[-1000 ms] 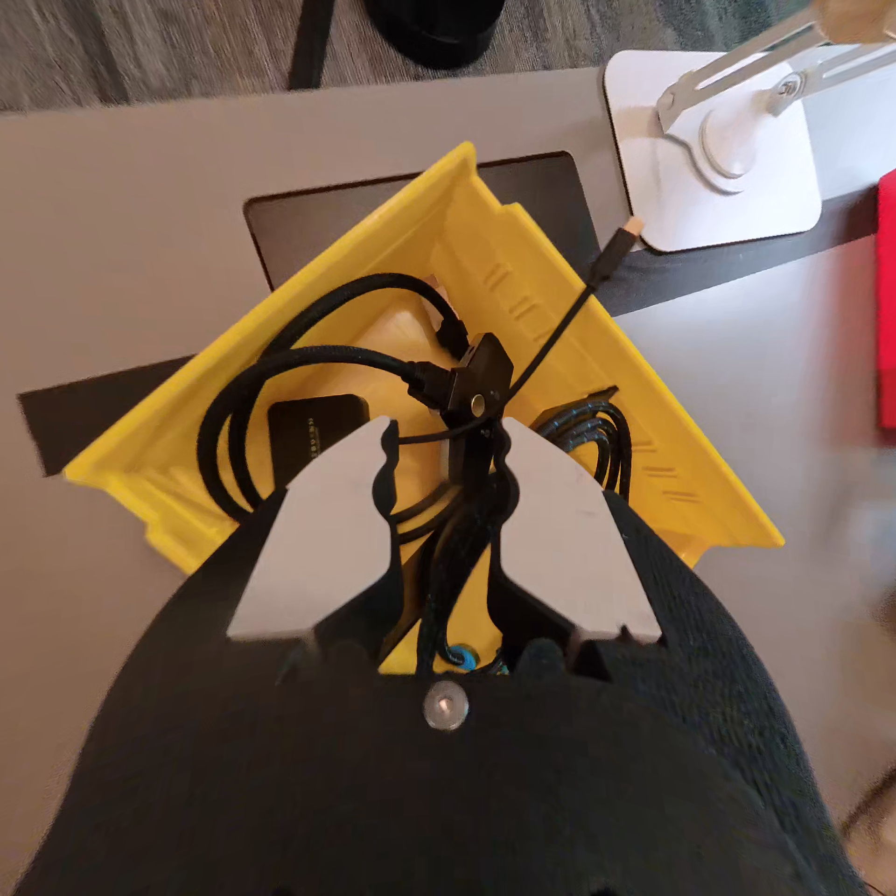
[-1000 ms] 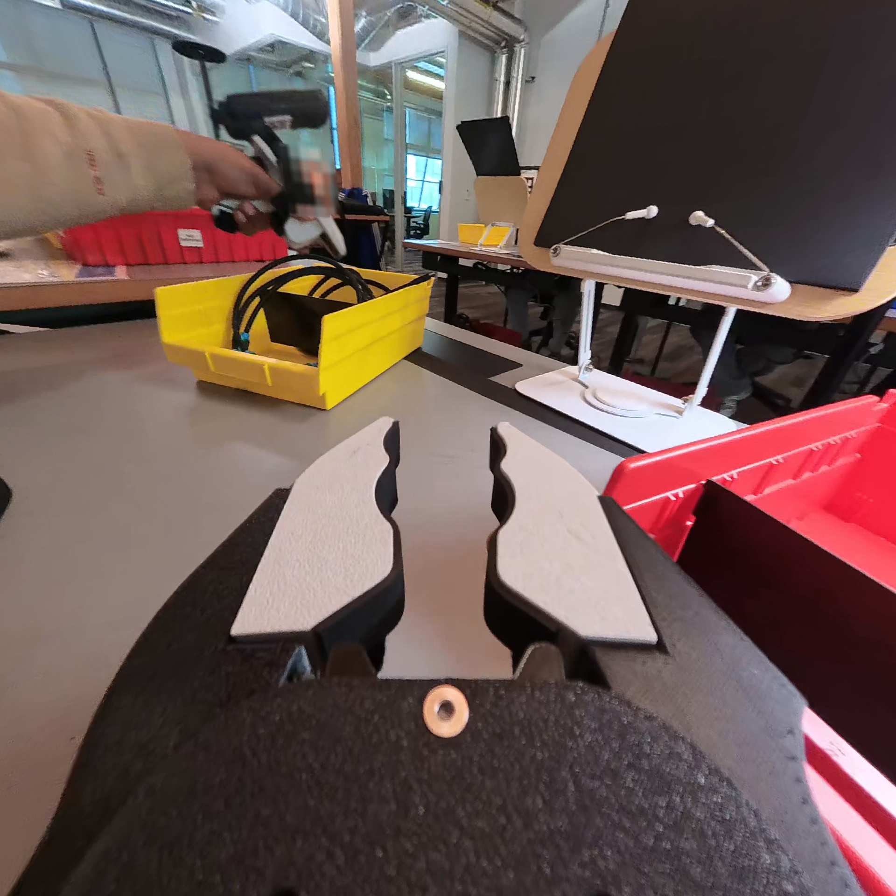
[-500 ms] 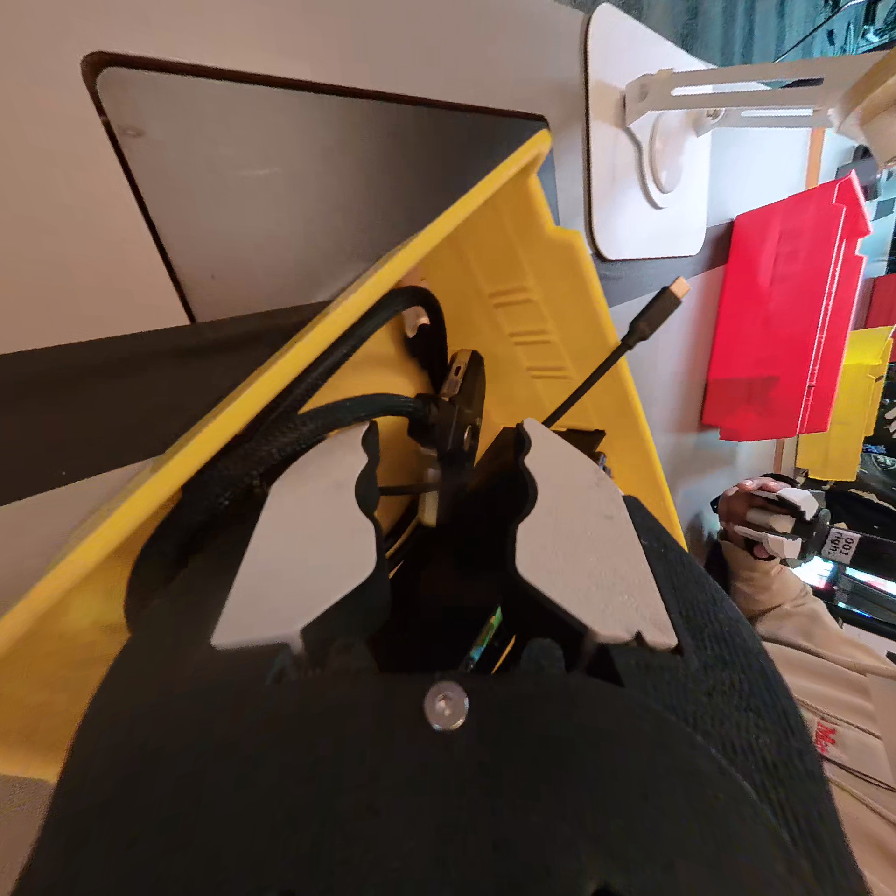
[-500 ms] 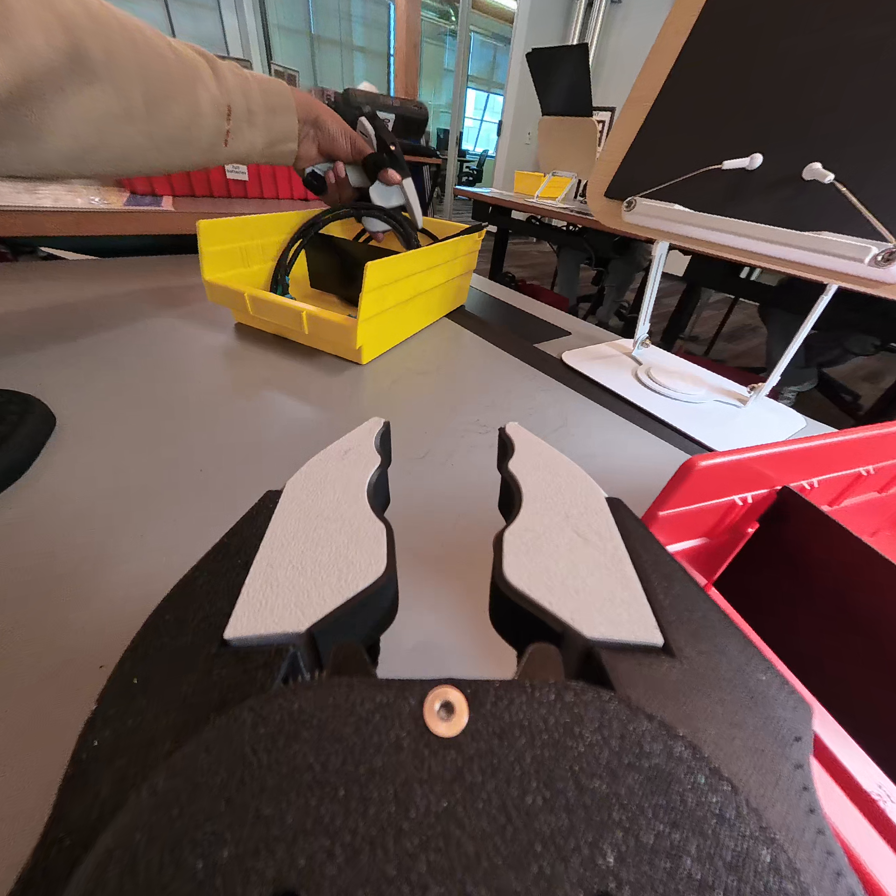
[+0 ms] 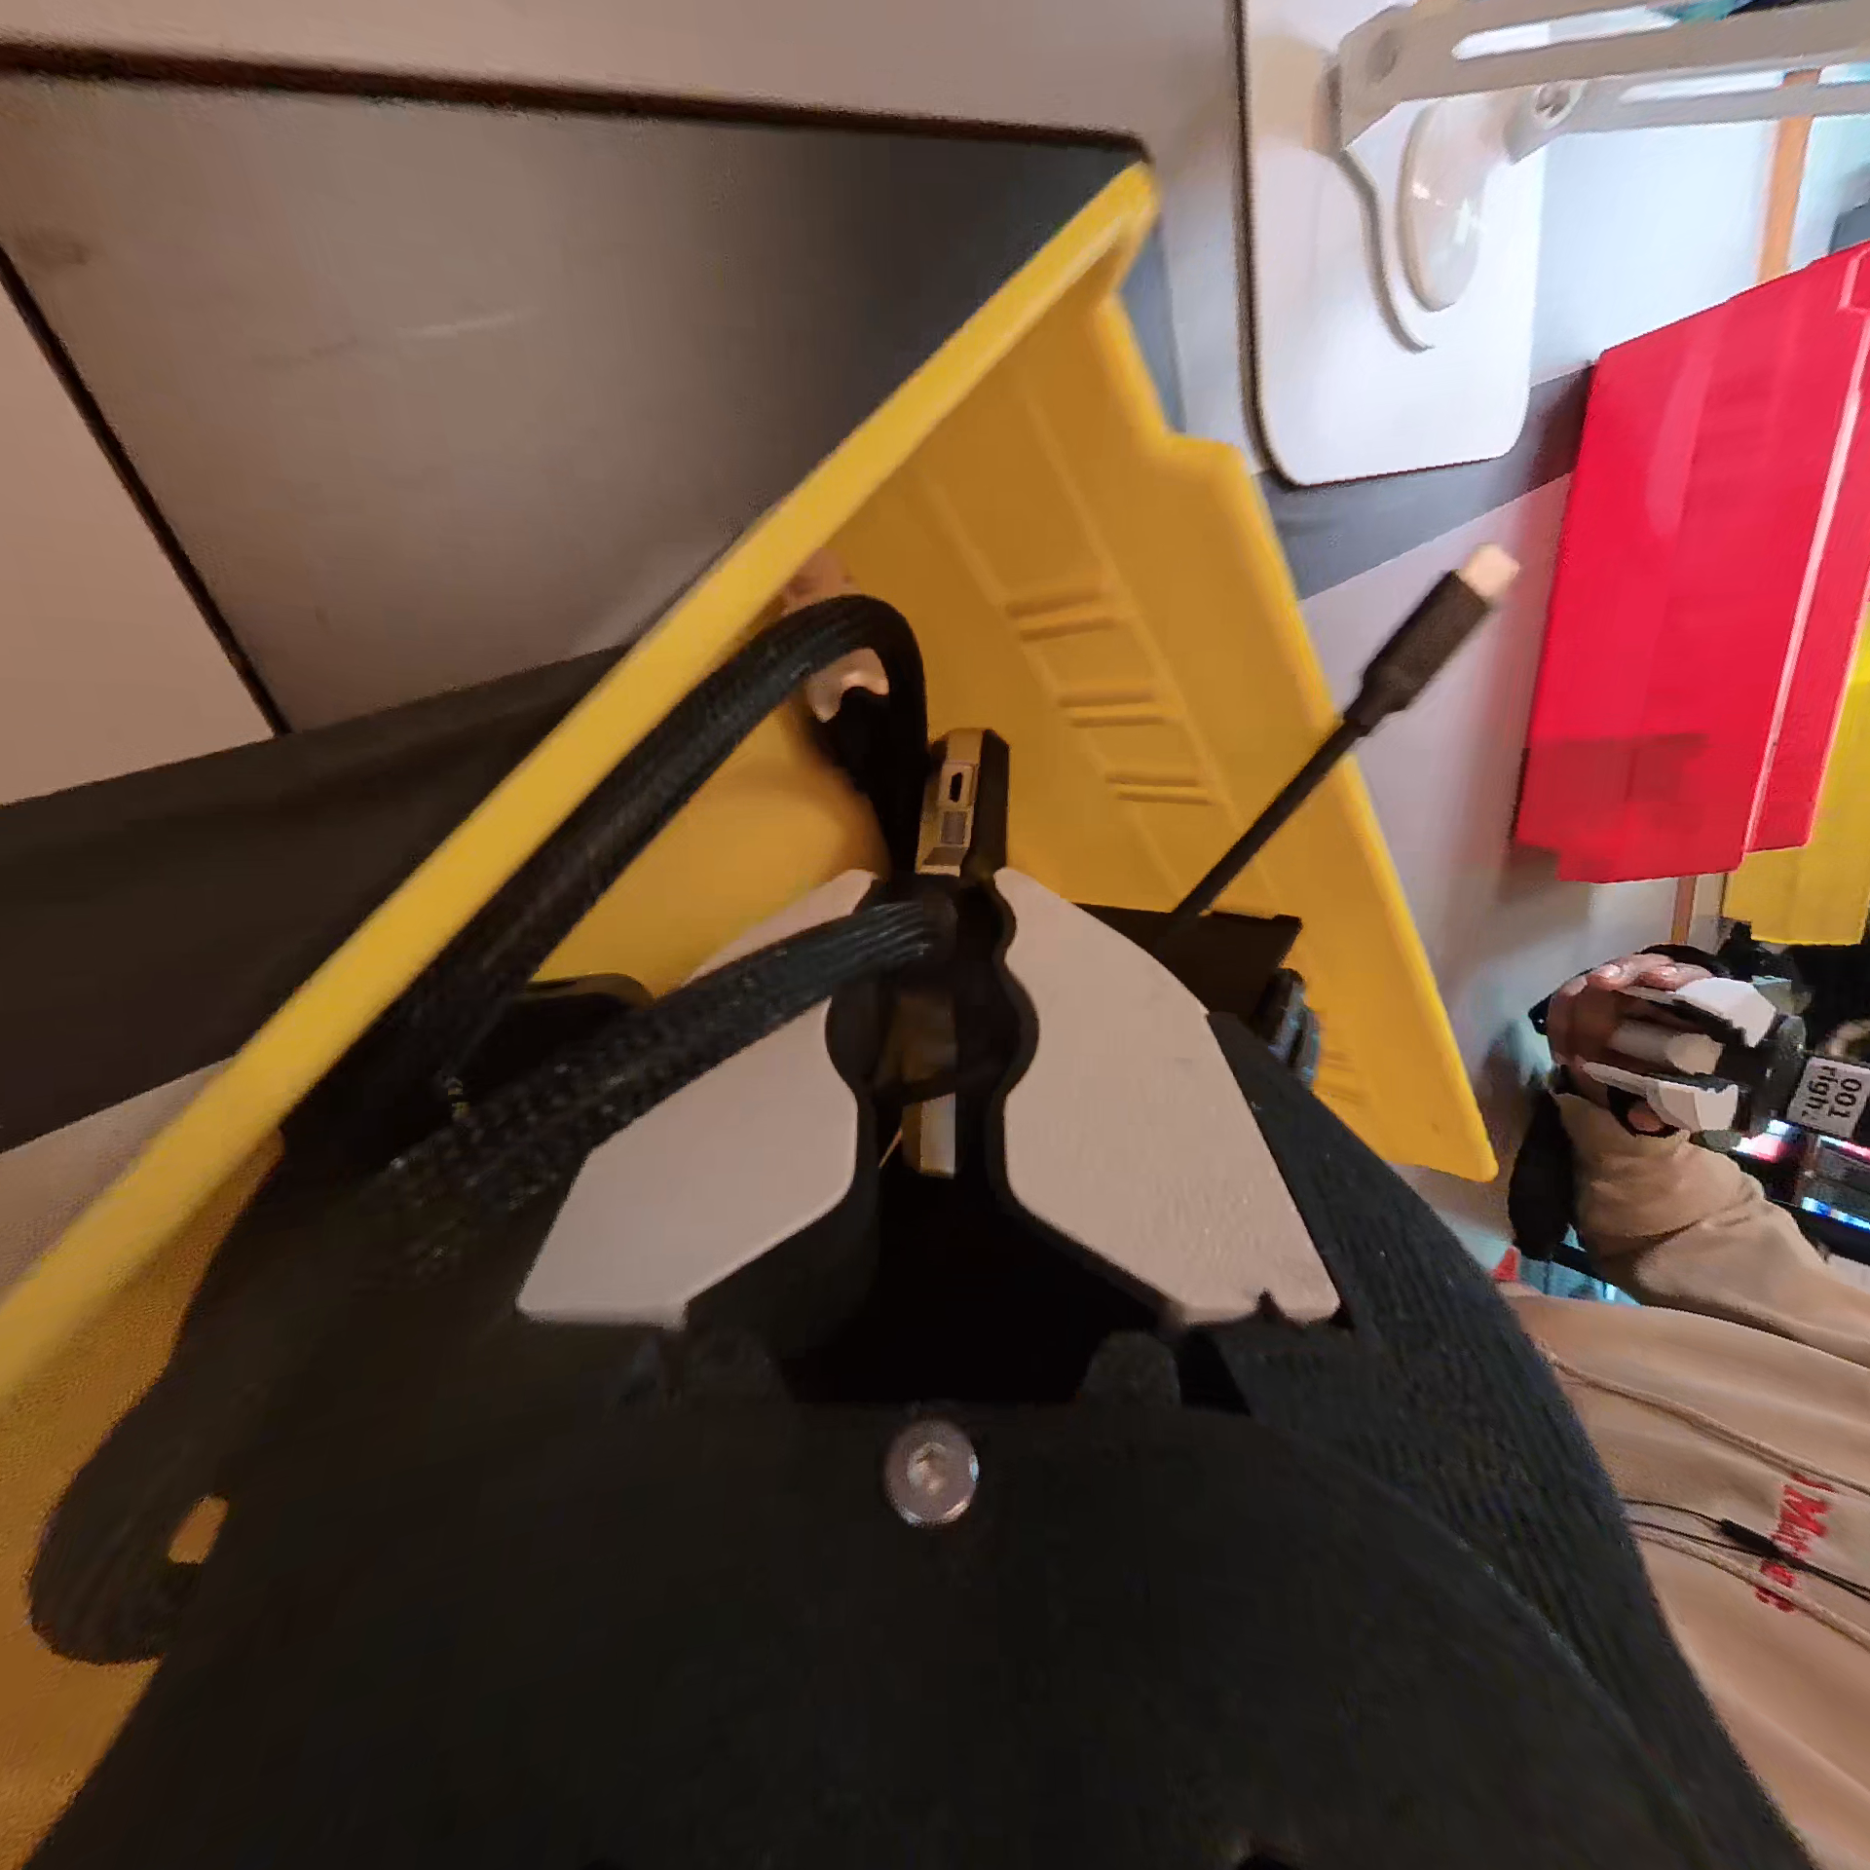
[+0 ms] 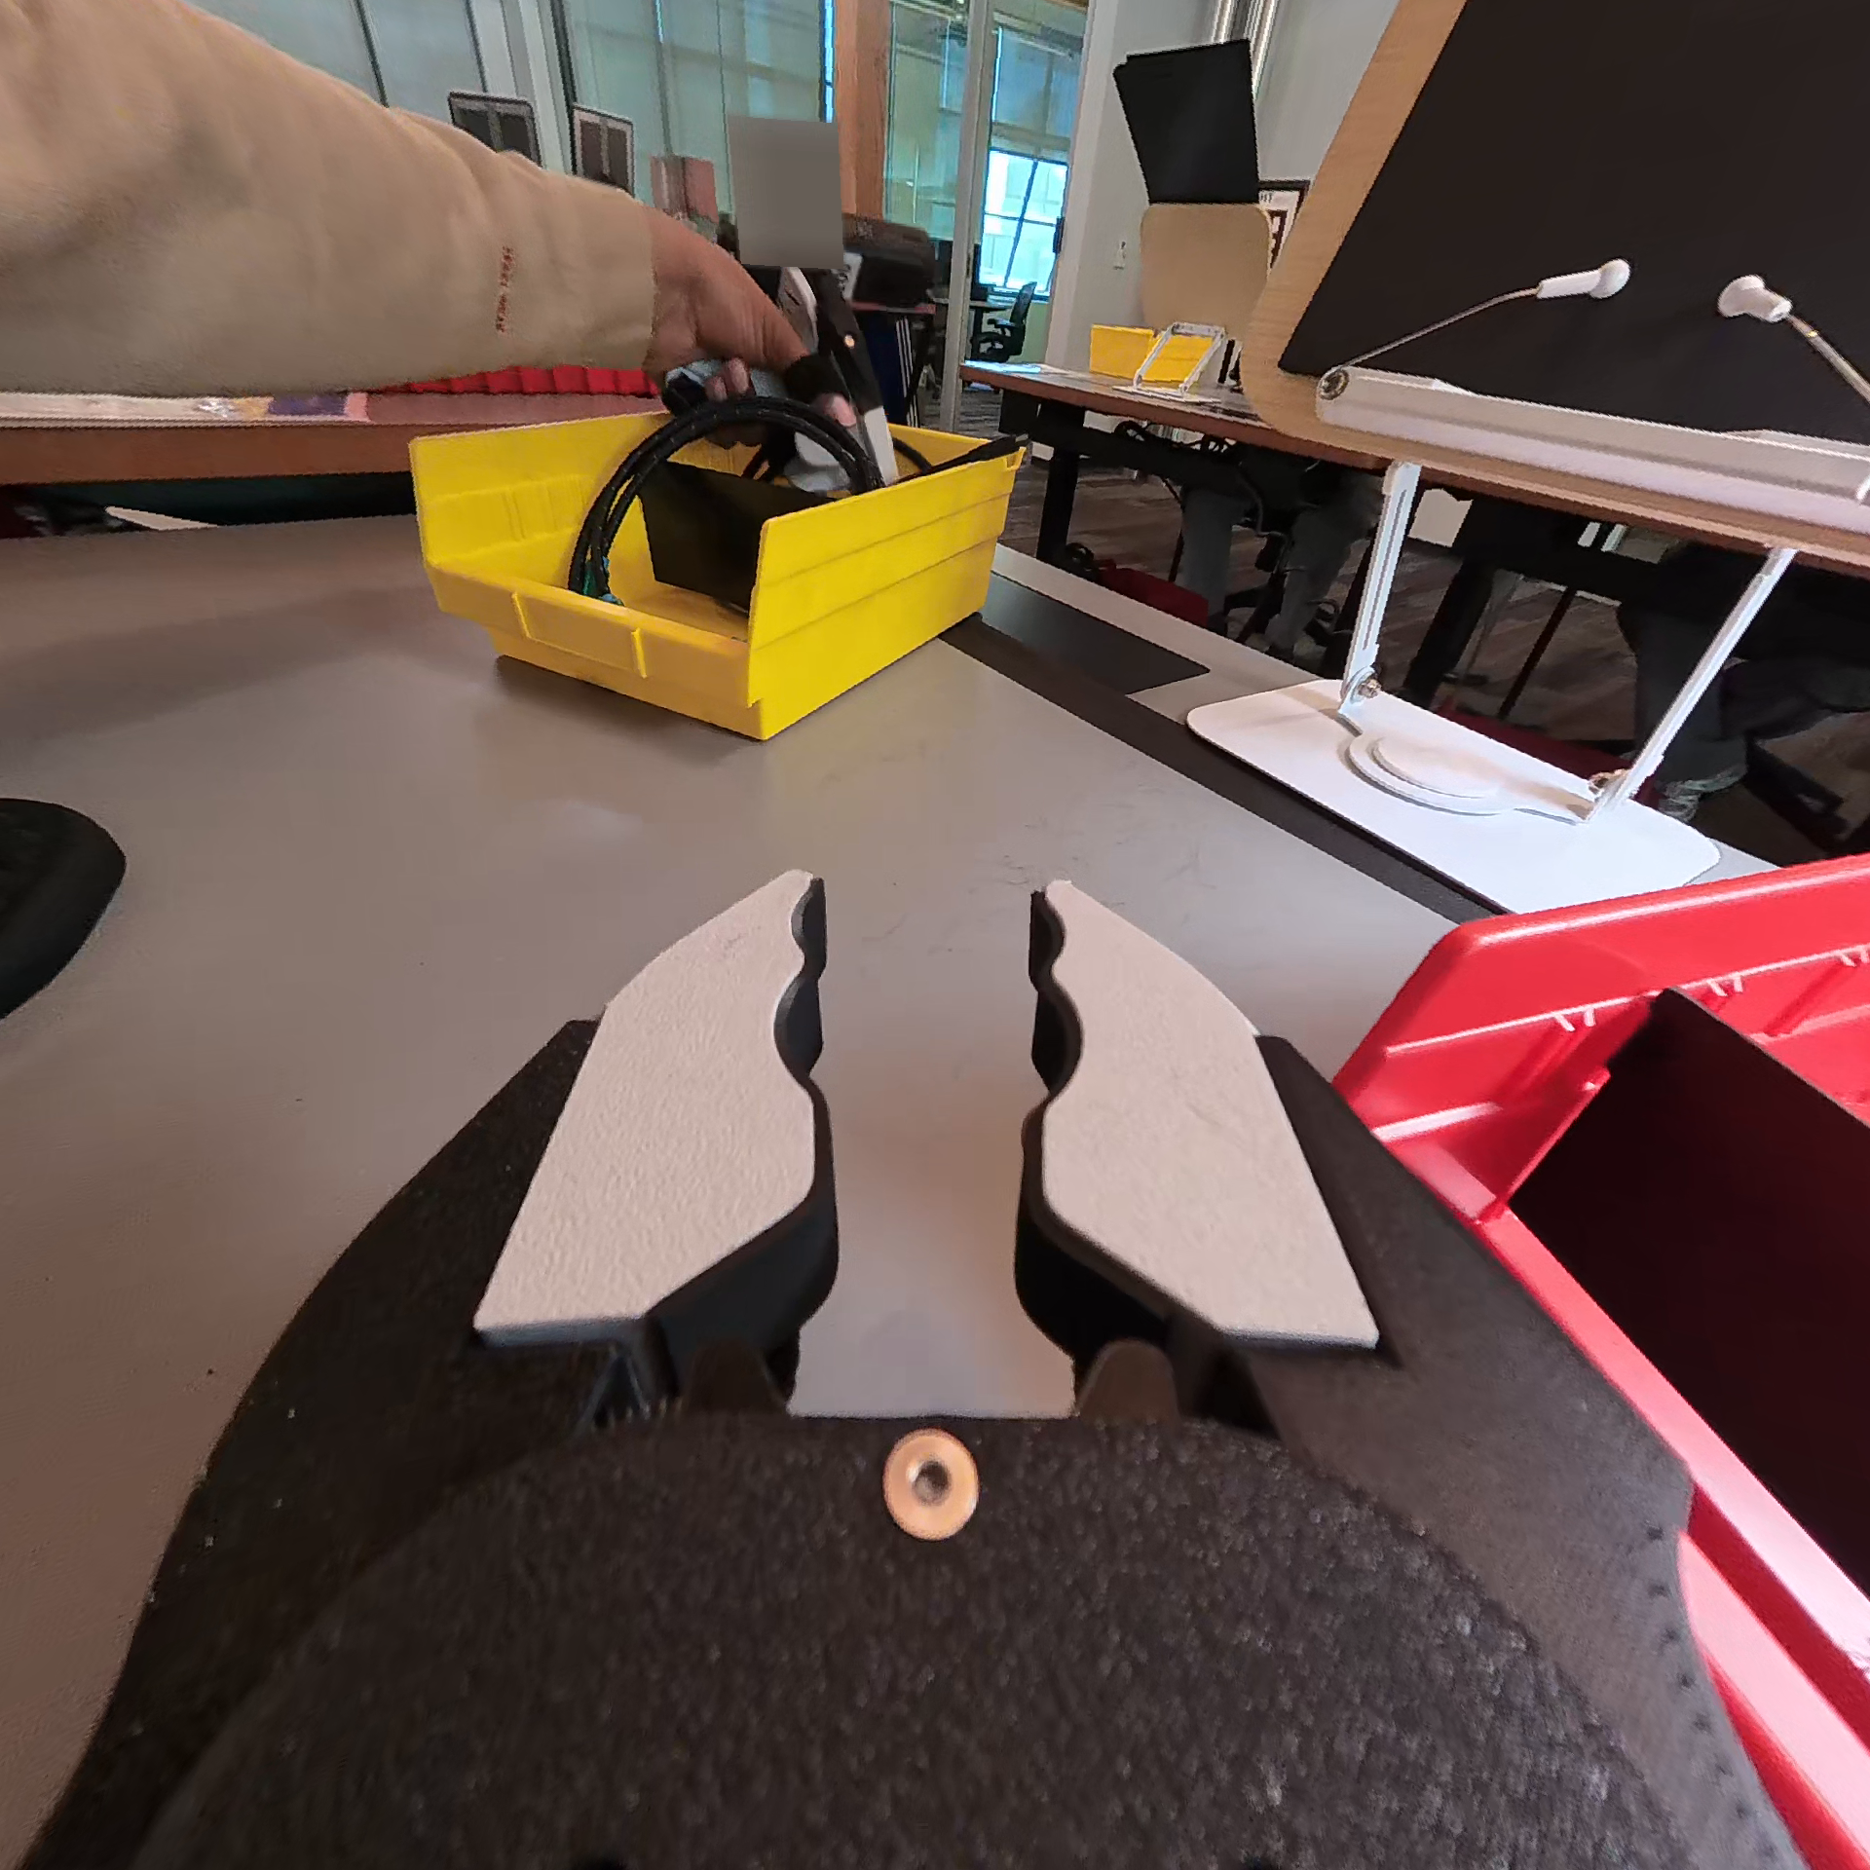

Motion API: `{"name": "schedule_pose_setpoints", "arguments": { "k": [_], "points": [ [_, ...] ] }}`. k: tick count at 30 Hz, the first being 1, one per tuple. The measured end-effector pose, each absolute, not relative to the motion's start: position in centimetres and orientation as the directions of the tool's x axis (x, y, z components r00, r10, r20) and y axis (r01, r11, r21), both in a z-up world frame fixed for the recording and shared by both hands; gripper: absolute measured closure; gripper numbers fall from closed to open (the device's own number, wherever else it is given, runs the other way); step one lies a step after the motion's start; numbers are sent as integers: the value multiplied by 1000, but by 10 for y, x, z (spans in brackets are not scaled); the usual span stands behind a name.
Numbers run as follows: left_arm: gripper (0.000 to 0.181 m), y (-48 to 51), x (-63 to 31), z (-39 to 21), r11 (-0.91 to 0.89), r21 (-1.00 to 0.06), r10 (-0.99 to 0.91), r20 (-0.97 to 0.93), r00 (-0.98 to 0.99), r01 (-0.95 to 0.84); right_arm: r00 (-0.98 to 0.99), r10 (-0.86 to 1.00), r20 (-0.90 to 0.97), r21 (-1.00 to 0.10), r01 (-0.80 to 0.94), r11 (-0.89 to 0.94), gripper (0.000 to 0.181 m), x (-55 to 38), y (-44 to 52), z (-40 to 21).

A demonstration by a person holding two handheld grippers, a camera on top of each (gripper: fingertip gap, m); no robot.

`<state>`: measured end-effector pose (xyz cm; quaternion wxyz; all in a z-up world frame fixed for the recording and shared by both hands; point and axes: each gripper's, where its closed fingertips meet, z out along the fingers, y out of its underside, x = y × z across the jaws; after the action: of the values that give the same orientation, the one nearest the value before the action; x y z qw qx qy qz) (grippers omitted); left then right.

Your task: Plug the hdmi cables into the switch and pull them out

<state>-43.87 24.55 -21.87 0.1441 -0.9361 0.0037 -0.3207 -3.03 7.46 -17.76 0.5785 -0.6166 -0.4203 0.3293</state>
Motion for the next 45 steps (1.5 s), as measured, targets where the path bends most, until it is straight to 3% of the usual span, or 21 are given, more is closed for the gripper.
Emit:
{"name": "schedule_pose_setpoints", "arguments": {
  "k": [1, 8, 13, 19, 39, 45],
  "points": [
    [165, 246, -439, -212, -951, -298, -117, 588, 800, 80, 430, 899, 79, -990, 136, 22, 143, -30, 75, -178],
    [166, 251, -446, -140, -854, -518, -212, 435, 875, 51, 429, 899, 89, -990, 139, 32, 144, -31, 73, -176],
    [165, 256, -439, -78, -698, -715, -276, 322, 905, 42, 430, 897, 105, -989, 143, 47, 145, -31, 70, -174],
    [166, 250, -417, -13, -510, -860, -346, 206, 915, 1, 427, 896, 124, -987, 148, 66, 146, -33, 66, -171],
    [166, 221, -390, 130, -276, -961, -353, 88, 932, -13, 423, 888, 180, -978, 176, 115, 147, -36, 60, -171],
    [165, 216, -378, 141, -313, -950, -357, 110, 928, -8, 423, 887, 186, -976, 180, 119, 147, -37, 60, -171]
  ]
}}
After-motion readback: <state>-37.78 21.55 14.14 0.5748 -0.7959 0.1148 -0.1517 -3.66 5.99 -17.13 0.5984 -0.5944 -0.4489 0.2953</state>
